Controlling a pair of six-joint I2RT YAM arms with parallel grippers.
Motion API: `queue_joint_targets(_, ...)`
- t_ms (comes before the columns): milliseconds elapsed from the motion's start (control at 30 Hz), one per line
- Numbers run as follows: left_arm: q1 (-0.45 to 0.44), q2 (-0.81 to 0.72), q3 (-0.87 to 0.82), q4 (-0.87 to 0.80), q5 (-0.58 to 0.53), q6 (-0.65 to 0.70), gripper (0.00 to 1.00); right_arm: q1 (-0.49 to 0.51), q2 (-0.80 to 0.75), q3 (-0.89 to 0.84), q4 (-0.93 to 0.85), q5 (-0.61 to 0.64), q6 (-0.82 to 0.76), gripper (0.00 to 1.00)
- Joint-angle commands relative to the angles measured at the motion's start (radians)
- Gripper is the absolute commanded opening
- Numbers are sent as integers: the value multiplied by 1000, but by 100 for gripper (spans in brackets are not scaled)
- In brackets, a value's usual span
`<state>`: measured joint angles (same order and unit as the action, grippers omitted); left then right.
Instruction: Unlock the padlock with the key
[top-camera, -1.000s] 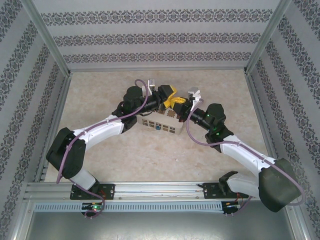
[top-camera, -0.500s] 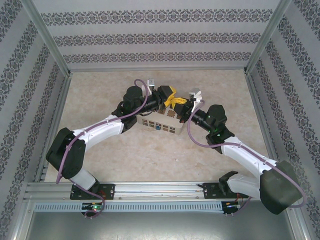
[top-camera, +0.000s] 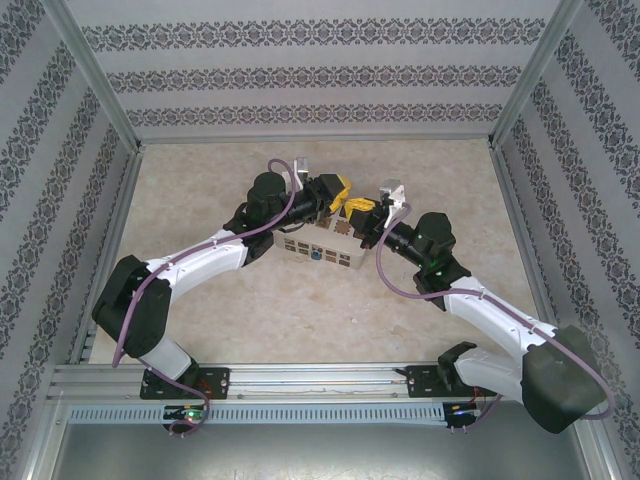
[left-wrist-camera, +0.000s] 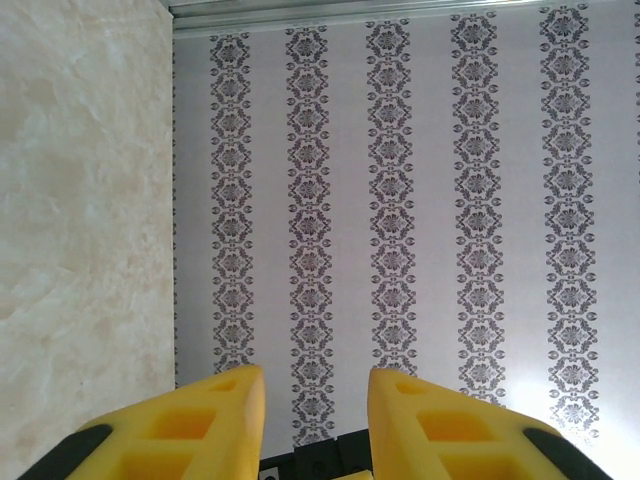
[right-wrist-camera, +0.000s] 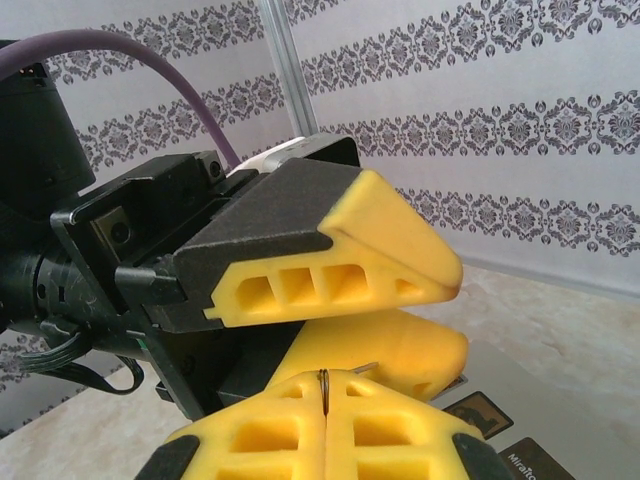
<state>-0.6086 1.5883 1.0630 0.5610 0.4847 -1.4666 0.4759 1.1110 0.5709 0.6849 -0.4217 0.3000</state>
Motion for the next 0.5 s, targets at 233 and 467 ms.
queue_joint_targets(233, -11, -34, 20, 9, 3, 15, 23, 6, 0, -10, -12, 34, -21, 0)
queue_joint_targets(467, -11, -32, 19, -2, 1, 23, 17, 4, 1, -7, -12, 38, -21, 0)
